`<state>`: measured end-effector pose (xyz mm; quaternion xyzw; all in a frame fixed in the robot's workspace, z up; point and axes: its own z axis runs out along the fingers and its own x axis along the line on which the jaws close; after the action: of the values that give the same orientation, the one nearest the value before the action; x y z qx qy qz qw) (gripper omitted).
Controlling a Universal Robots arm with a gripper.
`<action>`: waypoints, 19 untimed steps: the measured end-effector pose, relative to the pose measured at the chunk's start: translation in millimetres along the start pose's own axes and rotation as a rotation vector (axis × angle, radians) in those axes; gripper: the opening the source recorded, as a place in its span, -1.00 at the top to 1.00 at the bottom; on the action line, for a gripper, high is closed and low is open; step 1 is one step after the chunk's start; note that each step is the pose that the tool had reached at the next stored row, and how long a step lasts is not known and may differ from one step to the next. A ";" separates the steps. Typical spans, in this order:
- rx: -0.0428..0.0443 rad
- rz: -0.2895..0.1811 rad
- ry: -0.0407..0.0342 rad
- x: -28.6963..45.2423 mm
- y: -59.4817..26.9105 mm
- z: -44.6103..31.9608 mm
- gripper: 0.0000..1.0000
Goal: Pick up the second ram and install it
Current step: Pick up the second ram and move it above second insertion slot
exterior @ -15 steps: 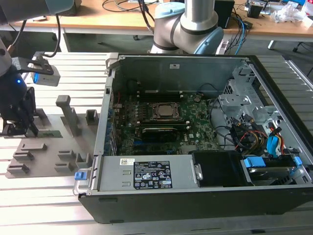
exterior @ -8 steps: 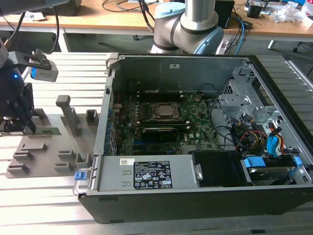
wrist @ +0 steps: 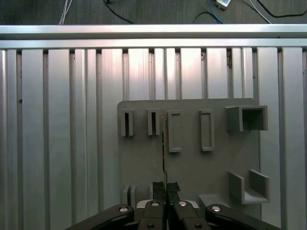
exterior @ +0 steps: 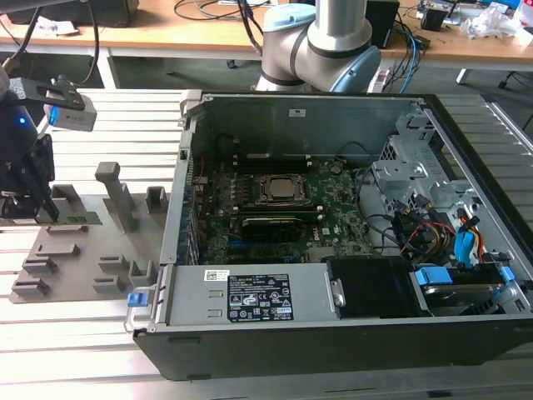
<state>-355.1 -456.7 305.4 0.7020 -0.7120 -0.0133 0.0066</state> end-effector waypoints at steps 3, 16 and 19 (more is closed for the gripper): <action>0.0000 0.000 0.0001 -0.7 0.0 -1.5 0.73; 0.0000 0.000 0.0001 -5.4 0.2 -2.9 0.73; -0.0001 0.000 0.0001 -6.5 0.2 -3.3 0.73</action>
<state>-355.1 -450.2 308.7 0.7020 -0.7120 -0.0133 0.0067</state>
